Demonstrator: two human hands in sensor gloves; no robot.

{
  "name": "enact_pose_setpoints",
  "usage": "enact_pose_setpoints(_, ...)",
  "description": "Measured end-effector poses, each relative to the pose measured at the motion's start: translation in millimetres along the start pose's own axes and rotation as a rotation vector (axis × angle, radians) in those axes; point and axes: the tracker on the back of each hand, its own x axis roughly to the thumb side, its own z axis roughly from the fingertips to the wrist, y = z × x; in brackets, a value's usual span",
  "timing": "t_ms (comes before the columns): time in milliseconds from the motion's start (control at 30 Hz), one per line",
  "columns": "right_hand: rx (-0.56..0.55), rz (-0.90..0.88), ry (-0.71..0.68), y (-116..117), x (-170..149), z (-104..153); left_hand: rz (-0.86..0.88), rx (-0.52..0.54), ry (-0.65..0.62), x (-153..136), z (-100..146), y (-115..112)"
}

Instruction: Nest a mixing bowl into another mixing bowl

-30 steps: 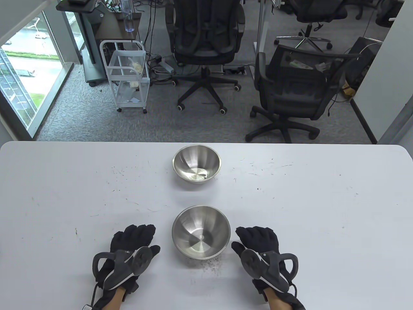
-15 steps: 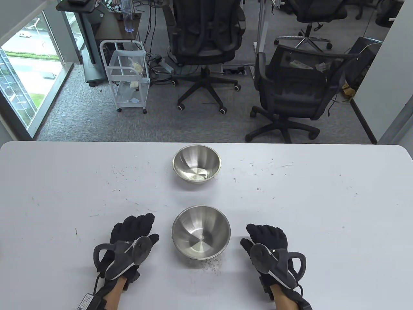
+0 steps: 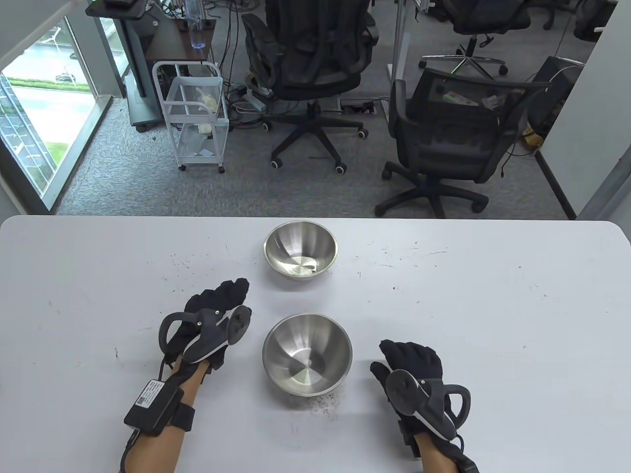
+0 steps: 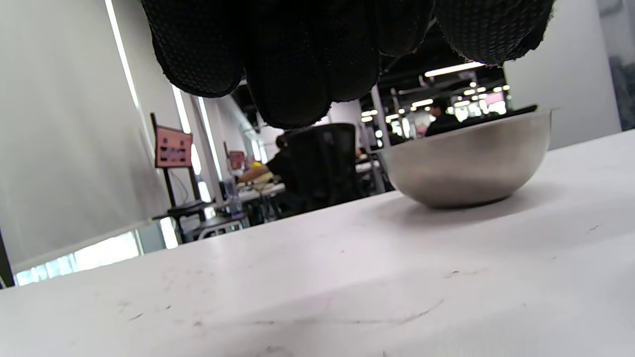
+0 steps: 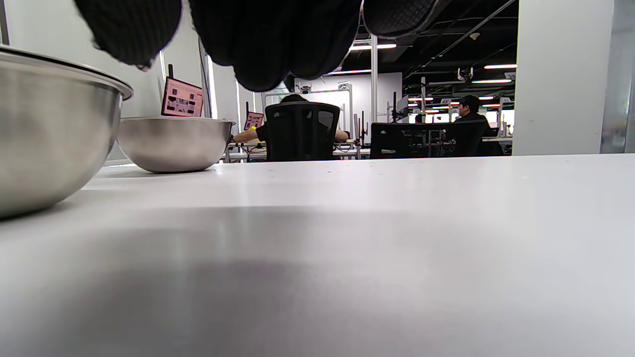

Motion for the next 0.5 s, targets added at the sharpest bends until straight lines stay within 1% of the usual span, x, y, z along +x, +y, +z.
enact_pose_setpoints(133,0.004,0.000,0.011,0.8,-3.0,-1.0,-0.030,-0.003,-0.033,20.0,-25.3,-1.7)
enact_pose_setpoints(300,-0.005,-0.005,0.026,-0.4,-6.6,-1.2,-0.128,-0.003,-0.081,40.3,-56.2,-6.9)
enact_pose_setpoints(500,-0.001,-0.009,0.046,0.9,-12.6,-3.0,-0.203,-0.004,-0.128,53.7,-79.2,-12.7)
